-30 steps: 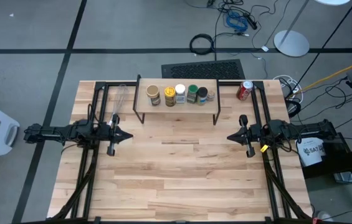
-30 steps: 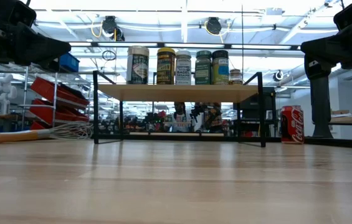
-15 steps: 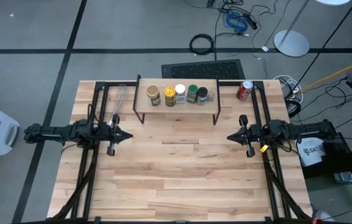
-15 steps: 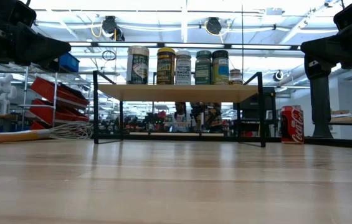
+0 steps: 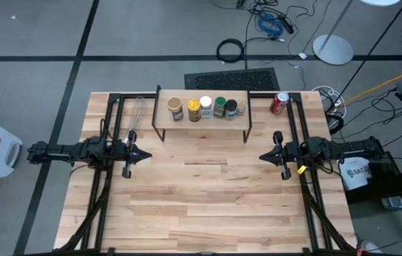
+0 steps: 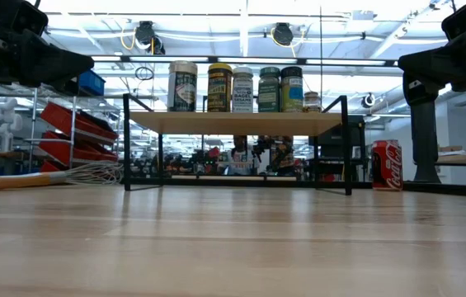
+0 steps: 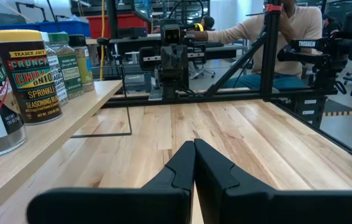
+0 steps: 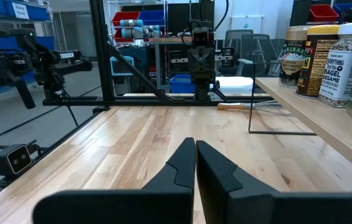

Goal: Shelf spices
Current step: Return to Home Position

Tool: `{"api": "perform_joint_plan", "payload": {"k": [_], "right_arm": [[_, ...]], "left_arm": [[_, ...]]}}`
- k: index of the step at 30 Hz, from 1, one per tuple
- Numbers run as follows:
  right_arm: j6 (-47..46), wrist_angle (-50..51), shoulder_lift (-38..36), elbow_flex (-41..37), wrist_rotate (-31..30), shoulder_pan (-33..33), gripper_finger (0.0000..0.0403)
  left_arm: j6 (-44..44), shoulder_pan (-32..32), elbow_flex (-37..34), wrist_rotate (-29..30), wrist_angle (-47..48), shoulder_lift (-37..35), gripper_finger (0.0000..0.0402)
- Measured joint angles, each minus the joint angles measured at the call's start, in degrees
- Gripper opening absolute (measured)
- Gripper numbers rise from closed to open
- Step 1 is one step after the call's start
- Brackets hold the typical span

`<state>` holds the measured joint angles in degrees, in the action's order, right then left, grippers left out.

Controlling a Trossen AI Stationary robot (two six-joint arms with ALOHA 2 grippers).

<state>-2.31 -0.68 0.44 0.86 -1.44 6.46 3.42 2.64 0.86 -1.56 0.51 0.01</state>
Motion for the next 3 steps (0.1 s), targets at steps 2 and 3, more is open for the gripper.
{"api": "perform_joint_plan", "payload": {"k": [2, 3], "right_arm": [[0.0, 0.0, 0.0, 0.0, 0.0, 0.0, 0.0], [0.0, 0.0, 0.0, 0.0, 0.0, 0.0, 0.0]], "left_arm": [[0.0, 0.0, 0.0, 0.0, 0.0, 0.0, 0.0013], [0.0, 0.0, 0.0, 0.0, 0.0, 0.0, 0.0013]]}}
